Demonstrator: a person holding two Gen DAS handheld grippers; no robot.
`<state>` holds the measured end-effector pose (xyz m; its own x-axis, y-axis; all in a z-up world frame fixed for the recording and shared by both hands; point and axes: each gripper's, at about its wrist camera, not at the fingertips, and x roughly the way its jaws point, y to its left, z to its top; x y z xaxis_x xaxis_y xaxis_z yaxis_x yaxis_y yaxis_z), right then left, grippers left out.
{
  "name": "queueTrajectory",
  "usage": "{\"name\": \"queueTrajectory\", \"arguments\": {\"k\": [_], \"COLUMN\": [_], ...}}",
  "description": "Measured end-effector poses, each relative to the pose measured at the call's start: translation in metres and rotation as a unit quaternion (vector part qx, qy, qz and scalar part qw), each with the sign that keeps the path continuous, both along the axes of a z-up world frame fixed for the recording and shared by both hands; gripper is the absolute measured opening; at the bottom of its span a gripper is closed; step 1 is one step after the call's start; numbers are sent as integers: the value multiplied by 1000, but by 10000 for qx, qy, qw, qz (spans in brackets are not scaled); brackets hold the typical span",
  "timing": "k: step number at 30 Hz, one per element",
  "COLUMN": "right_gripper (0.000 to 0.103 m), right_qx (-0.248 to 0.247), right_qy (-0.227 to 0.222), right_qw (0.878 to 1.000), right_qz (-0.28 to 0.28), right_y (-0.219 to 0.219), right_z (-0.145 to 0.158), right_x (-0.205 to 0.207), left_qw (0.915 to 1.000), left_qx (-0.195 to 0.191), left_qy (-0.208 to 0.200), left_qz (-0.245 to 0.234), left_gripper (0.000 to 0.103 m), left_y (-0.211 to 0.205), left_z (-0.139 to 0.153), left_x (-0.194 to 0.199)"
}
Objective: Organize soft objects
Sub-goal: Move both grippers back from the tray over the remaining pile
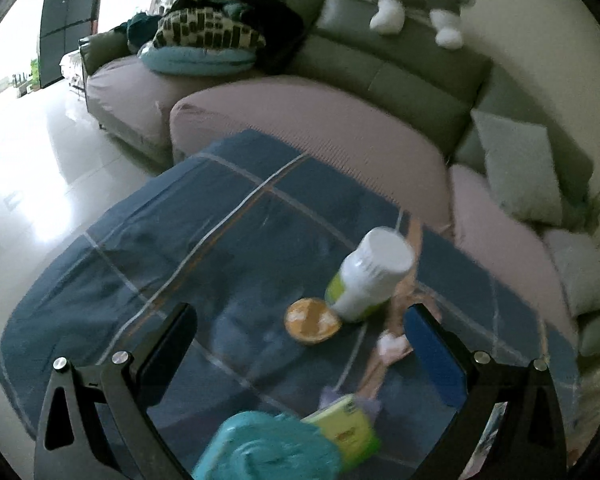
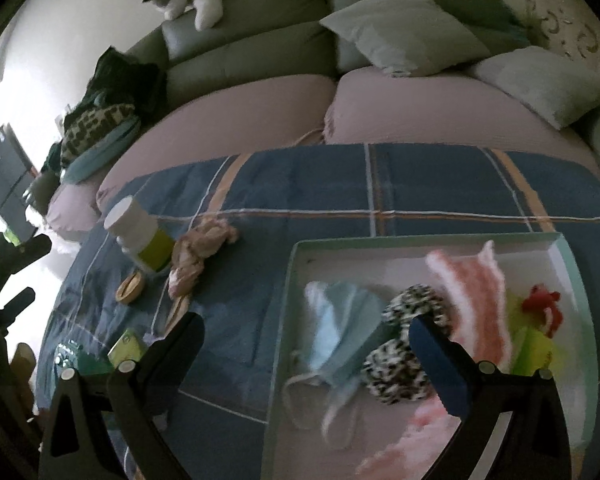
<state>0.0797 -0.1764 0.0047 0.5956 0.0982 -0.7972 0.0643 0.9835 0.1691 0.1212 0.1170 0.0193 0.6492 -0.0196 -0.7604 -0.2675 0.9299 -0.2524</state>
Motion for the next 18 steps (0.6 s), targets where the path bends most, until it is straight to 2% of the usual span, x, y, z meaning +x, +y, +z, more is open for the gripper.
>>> {"name": "queueTrajectory", "arguments": {"k": [2,8,14,18], "right_gripper": [103,103,103,103], "right_qx": [2,-68,-133,-236], "right_qy": [26,125,304,433], "right_qw": [10000,9989,9949,9896], "right_qz": [88,447,953,1349], "right_y": [8,40,72,92], "right_z": [-1,-9,-21,-29], "right_x": [1,3,3,0], "left_qw": [9998,9982,9935,9904], "left_qx": [58,-115,120,-81], "left_qy": [190,575,1100,1367], "left_qz": [7,137,259,204], "left_gripper": [103,103,103,103], "left_y": [5,27,38,40], "left_z": [-5,-16,-30,-40], "left_x": [-1,-4,-4,-2]}}
